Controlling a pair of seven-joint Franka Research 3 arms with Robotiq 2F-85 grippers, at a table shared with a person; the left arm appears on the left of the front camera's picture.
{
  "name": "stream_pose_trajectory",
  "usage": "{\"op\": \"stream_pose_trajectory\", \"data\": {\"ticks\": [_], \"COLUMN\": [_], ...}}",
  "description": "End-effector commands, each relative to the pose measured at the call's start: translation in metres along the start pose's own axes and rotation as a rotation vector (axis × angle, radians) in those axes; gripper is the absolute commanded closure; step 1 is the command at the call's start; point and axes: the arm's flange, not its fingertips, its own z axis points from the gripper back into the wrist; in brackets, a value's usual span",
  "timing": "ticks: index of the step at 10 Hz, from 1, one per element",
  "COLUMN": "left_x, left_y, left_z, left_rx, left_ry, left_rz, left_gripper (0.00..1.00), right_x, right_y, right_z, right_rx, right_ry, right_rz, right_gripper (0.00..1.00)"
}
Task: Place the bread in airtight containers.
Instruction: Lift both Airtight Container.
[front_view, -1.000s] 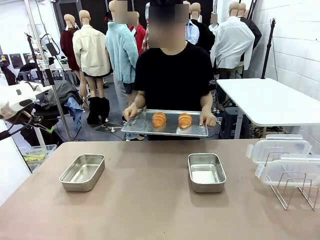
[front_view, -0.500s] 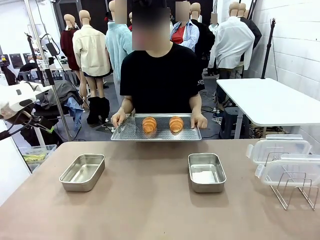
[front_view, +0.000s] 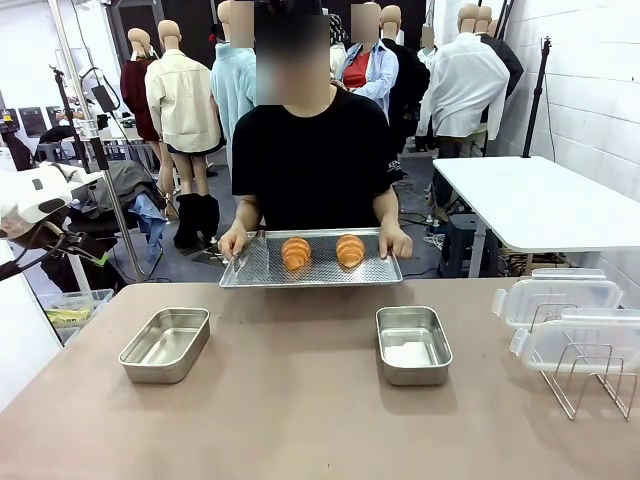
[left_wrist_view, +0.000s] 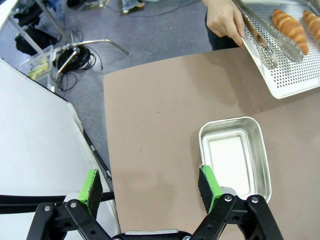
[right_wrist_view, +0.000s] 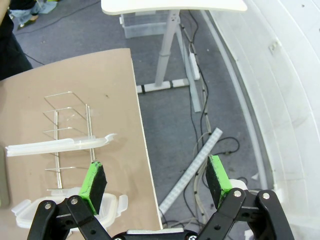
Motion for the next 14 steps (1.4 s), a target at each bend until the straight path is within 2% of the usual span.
{"op": "stream_pose_trajectory", "data": {"ticks": [1, 8, 10, 11, 12, 13, 14], "left_x": [0.000, 0.000, 0.030, 0.046, 0.061, 0.072, 0.076], "left_y": [0.003, 0.000, -0.019, -0.035, -0.046, -0.055, -0.063], "left_z": [0.001, 0.000, 0.026, 0.046, 0.061, 0.069, 0.072], "left_rx": [0.004, 0.000, -0.017, -0.033, 0.002, 0.033, 0.077], "left_ry": [-0.006, 0.000, -0.040, -0.078, -0.067, -0.021, 0.035], "left_rz": [0.003, 0.000, -0.023, -0.061, -0.090, -0.123, -0.152], "left_gripper": [0.00, 0.00, 0.00, 0.00, 0.00, 0.00, 0.00], "right_x": [-0.001, 0.000, 0.046, 0.077, 0.104, 0.125, 0.142], "right_y": [0.001, 0.000, 0.023, 0.040, 0.061, 0.089, 0.120], "right_z": [-0.001, 0.000, 0.020, 0.045, 0.063, 0.076, 0.084], "right_rx": [-0.016, 0.000, 0.046, 0.057, 0.071, 0.083, 0.088], "right_ry": [0.010, 0.000, -0.079, -0.132, -0.136, -0.076, 0.054], "right_rz": [0.013, 0.000, 0.046, 0.088, 0.118, 0.167, 0.205], "right_gripper": [0.00, 0.00, 0.00, 0.00, 0.00, 0.00, 0.00]}}
